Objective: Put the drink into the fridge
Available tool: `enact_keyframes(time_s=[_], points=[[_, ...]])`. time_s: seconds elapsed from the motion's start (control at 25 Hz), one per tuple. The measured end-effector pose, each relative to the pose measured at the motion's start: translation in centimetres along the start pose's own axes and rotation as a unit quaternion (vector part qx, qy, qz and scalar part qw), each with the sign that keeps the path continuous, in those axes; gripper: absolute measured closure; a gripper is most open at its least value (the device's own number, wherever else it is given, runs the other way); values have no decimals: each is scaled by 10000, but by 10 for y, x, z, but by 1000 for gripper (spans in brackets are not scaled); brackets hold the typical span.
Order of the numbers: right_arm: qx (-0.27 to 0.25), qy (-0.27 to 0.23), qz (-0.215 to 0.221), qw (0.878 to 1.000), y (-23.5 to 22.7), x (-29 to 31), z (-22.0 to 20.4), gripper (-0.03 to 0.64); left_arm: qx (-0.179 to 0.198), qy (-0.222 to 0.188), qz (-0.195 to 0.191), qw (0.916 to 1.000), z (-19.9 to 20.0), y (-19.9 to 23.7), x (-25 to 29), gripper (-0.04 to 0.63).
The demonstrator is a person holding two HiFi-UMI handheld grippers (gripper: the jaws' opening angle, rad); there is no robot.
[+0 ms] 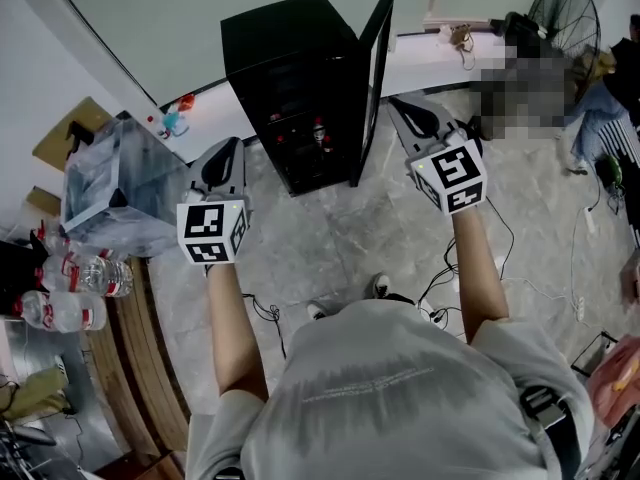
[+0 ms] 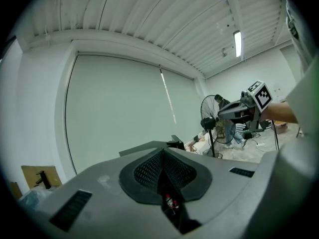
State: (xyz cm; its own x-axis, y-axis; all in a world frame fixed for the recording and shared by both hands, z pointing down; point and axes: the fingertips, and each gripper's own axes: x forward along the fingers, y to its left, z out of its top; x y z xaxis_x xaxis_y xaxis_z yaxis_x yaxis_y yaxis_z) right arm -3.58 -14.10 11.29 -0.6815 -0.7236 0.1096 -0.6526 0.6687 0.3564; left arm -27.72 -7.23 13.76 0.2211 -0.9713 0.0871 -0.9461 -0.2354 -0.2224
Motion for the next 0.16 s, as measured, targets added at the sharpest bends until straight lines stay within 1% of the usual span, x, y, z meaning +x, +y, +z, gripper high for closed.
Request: enact_keyframes(time_s=[0.16], points=[[23,23,1,10000,-1,3,-3,617,-47,-19,-40,10000,0,1,5,580]])
